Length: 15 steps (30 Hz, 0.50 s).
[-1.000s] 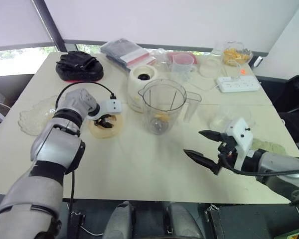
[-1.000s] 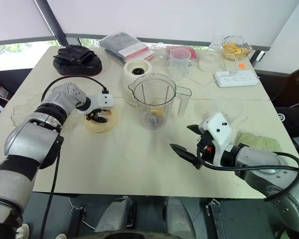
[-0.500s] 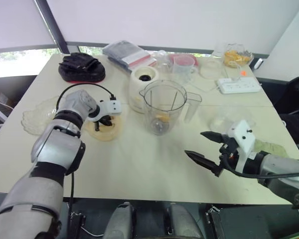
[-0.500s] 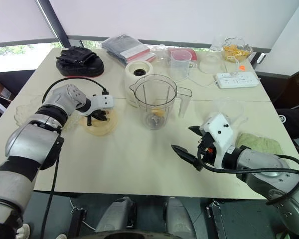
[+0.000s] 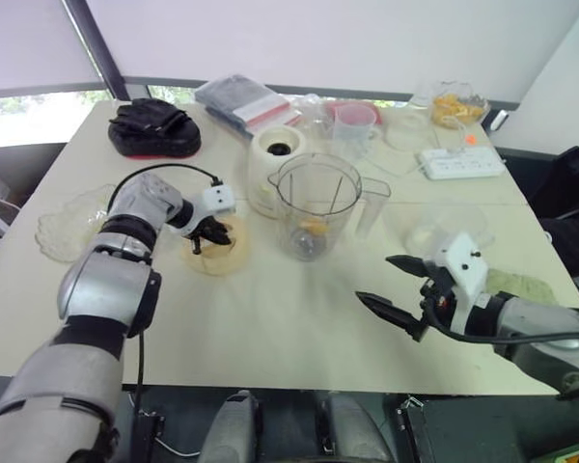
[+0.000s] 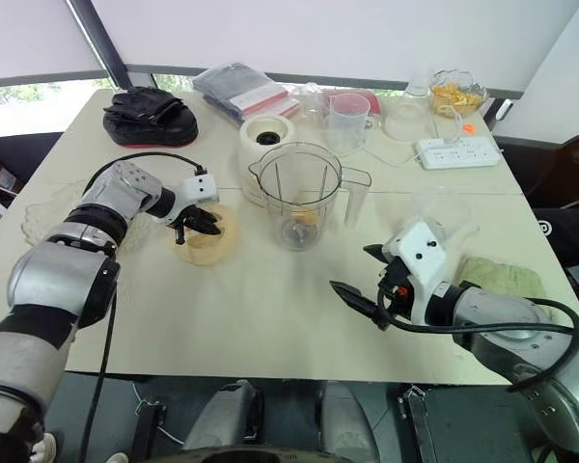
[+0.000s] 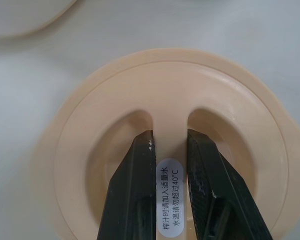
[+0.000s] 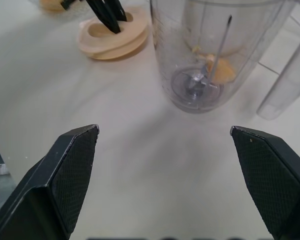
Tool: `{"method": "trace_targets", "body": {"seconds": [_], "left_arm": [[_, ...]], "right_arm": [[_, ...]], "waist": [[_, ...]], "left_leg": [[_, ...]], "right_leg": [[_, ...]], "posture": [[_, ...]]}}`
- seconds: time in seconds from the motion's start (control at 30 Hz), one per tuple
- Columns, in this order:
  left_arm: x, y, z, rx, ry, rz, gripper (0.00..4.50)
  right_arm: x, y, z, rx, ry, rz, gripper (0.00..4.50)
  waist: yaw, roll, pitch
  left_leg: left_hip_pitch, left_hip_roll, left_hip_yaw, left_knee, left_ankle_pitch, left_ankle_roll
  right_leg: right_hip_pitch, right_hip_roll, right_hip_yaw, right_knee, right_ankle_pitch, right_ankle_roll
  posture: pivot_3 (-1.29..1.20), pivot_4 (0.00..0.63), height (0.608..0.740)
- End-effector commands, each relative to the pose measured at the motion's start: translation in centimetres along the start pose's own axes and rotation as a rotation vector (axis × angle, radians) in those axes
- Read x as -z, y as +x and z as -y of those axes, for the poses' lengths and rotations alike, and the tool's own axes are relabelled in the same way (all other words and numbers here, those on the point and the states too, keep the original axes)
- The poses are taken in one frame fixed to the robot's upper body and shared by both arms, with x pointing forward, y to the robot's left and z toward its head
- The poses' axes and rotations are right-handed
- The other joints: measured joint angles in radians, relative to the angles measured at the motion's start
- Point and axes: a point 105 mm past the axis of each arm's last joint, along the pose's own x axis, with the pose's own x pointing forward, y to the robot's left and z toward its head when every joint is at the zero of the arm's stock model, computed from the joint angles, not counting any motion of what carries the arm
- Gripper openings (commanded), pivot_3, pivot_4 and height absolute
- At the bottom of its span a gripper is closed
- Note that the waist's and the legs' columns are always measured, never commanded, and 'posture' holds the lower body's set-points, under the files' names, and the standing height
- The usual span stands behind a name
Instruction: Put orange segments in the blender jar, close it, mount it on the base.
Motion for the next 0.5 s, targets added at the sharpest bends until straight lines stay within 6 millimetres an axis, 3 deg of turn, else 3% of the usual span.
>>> {"method": "trace_targets", "body": {"seconds": [0.03,0.5], "left_arm": [[-3.0,-3.6,-1.6,-0.040,0.056,0.074,0.28],[-9.4,-11.1,-2.6,-0.042,0.243,0.116,0.28]], "right_arm": [[-0.7,0.4,0.0,0.001,-0.026,0.046,4.46],[-1.0,4.0,3.4,0.282,-0.015,0.226,4.46]], "waist": [[0.000,-0.001,0.001],[-0.002,-0.002,0.001]], "left_leg": [[0.000,0.000,0.000,0.000,0.000,0.000],[0.000,0.000,0.001,0.000,0.000,0.000]], "right_leg": [[0.000,0.000,0.000,0.000,0.000,0.000],[-0.001,0.000,0.000,0.000,0.000,0.000]], "posture": [[0.00,0.150,0.740],[0.00,0.150,0.740]]}}
